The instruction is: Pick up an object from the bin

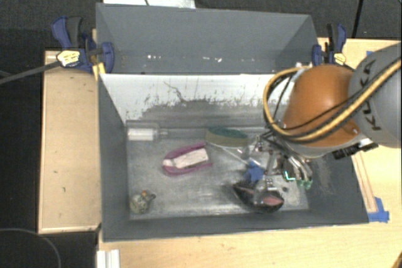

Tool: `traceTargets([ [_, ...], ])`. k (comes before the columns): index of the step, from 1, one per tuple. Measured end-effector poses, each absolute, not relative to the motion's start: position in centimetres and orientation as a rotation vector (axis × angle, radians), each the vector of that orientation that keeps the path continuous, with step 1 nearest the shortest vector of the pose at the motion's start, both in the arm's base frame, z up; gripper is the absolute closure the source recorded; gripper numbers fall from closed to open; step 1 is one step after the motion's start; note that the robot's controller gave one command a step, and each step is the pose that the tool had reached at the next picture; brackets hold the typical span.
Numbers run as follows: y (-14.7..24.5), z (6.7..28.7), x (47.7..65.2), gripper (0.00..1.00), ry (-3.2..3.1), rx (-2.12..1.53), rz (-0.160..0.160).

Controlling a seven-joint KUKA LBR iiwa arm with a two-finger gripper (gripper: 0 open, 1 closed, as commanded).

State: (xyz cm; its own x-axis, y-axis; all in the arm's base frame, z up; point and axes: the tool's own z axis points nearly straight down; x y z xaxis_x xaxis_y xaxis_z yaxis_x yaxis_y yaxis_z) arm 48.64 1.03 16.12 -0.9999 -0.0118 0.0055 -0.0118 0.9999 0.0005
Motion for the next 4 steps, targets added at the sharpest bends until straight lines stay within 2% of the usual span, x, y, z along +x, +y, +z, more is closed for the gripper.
traceTargets([
  [1, -2.1, 7.1, 49.7, 0.00, -3.148, -0.002, -0.005],
  [2, -9.2, 7.2, 49.7, 0.00, -3.152, -0.011, 0.002],
  [3, -13.3, 7.2, 50.3, 0.00, -3.137, -0.039, -0.037],
  [4, -13.3, 7.3, 50.5, 1.00, -3.145, -0.030, -0.027],
])
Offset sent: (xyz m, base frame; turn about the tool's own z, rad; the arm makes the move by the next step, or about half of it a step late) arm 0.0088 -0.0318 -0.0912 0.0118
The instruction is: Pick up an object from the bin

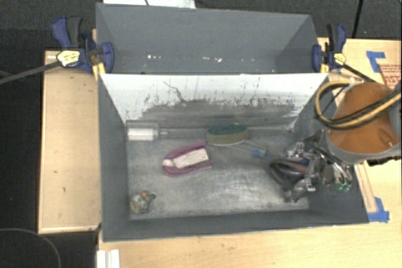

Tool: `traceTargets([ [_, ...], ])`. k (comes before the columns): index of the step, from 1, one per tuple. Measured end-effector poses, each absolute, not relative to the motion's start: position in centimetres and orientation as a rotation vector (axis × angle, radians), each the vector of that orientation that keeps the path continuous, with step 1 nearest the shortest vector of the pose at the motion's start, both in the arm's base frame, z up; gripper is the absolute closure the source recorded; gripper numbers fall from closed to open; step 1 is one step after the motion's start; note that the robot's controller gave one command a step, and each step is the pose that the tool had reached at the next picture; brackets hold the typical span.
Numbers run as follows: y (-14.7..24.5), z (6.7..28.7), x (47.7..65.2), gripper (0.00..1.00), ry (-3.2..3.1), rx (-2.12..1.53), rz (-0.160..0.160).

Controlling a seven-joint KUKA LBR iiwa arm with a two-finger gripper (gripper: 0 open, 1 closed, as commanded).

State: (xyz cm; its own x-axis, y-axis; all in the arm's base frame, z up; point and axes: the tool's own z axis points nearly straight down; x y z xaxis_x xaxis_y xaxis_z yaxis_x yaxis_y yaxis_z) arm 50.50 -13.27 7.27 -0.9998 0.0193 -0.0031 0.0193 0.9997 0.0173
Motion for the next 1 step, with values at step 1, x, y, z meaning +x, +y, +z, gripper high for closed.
traceTargets([
  [1, -14.22, 25.29, 50.59, 1.00, 3.130, -0.094, -0.004],
])
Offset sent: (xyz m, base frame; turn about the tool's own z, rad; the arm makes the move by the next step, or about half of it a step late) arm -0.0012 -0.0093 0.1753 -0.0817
